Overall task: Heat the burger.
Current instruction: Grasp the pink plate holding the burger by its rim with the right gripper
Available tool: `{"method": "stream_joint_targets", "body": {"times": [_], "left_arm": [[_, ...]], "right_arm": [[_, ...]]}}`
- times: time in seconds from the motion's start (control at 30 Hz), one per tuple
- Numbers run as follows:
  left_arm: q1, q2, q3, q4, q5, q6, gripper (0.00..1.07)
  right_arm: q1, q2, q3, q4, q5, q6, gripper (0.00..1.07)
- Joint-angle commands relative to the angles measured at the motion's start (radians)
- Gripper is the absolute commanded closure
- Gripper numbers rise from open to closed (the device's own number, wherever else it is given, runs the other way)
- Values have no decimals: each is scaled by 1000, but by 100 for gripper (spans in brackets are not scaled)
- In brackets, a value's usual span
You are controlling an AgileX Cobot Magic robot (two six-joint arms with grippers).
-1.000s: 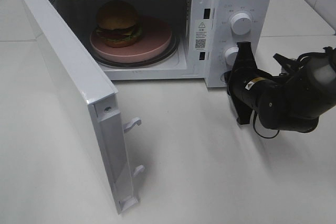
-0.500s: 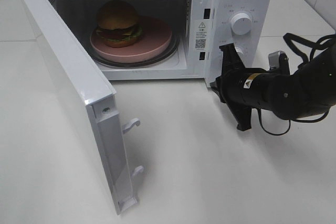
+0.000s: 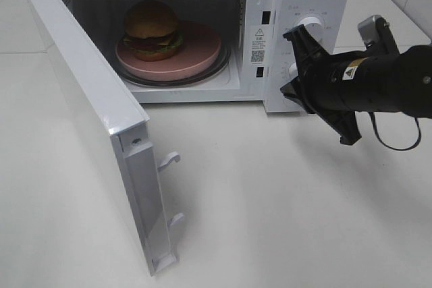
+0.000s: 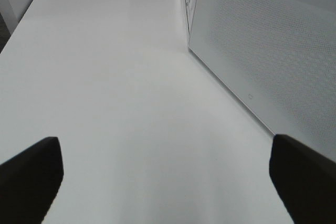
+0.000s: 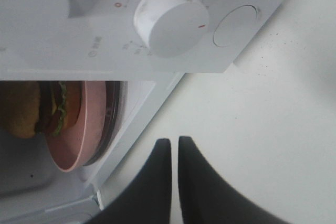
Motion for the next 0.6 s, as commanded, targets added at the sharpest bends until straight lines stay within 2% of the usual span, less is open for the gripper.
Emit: {"method": "stream_joint_targets", "body": {"times": [0.03,0.1,0.17,0.27,0.33,0.6], "left_arm": [[3,-12,0,-2,-18,0,7],[3,-12,0,-2,-18,0,7],[3,-12,0,-2,-18,0,7],[3,-12,0,-2,-18,0,7],[3,-12,0,-2,-18,0,7],[3,-12,0,-2,-18,0,7]], "right_arm": [[-2,-81,1,-12,111,-153,105],[-2,-98,1,-12,134,-185,105],[-2,-161,0,-12,220,-319,105],[-2,-177,-1,-12,246,-359,105],[-3,-240,-1,-12,342,-509,104],[-3,-330,-1,-12,494,-678,103]]}}
